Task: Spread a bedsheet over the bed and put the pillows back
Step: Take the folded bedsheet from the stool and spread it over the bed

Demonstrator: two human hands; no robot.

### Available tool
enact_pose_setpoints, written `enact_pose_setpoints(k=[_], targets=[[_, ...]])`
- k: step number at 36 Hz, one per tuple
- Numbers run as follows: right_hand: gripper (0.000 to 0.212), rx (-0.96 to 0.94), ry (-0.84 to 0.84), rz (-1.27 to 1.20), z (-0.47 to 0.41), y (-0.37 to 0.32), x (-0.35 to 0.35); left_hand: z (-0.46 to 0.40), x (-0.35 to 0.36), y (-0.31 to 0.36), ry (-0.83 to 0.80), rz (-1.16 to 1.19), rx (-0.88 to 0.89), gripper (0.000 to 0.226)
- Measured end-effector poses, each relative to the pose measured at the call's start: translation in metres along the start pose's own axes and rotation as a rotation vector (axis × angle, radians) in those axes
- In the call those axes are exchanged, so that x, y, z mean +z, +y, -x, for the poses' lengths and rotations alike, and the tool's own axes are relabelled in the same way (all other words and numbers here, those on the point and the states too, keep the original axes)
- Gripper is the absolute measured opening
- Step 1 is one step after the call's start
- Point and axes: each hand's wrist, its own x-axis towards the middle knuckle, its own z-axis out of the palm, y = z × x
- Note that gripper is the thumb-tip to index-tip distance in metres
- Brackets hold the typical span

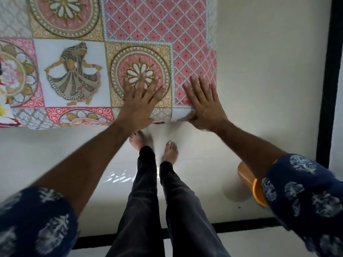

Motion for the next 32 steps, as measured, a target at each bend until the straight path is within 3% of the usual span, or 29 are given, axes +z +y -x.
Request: enact_pose_setpoints(k=[2,6,10,12,17,20,24,29,32], targets=[[0.104,0.004,0.012,0.065,0.010,0.002,0.005,0.000,0.000,0.003,-0.008,-0.020,-0.020,0.124],[0.133,-0.027,-0.065,0.140,0.016,0.009,0.001,0.004,-0.003,-0.001,-0.005,-0.060,0.014,0.108],[0.137,0.002,-0.079,0.132,0.017,0.005,-0.004,0.007,-0.008,-0.007,-0.027,-0.125,0.041,0.116],[0.136,0.138,-0.074,0.020,0.022,0.001,0.000,0.007,-0.008,-0.006,-0.024,-0.123,0.042,0.117],[0.140,0.759,-0.212,-0.508,0.038,0.010,0.030,0.006,-0.002,-0.002,-0.020,-0.116,0.023,0.109],[0.101,0.792,-0.262,-0.590,0.042,0.014,0.040,0.007,0.004,-0.002,-0.002,-0.102,0.020,0.102],[0.051,0.675,-0.348,-0.421,0.045,0.026,0.039,0.007,0.001,-0.001,0.012,-0.094,0.001,0.101],[0.054,0.449,-0.657,-0.042,0.035,0.051,0.001,0.006,-0.001,-0.005,0.007,-0.028,0.013,0.117],[0.040,0.460,-0.547,0.110,0.021,0.061,-0.022,0.006,-0.008,-0.012,-0.028,0.043,0.041,0.115]])
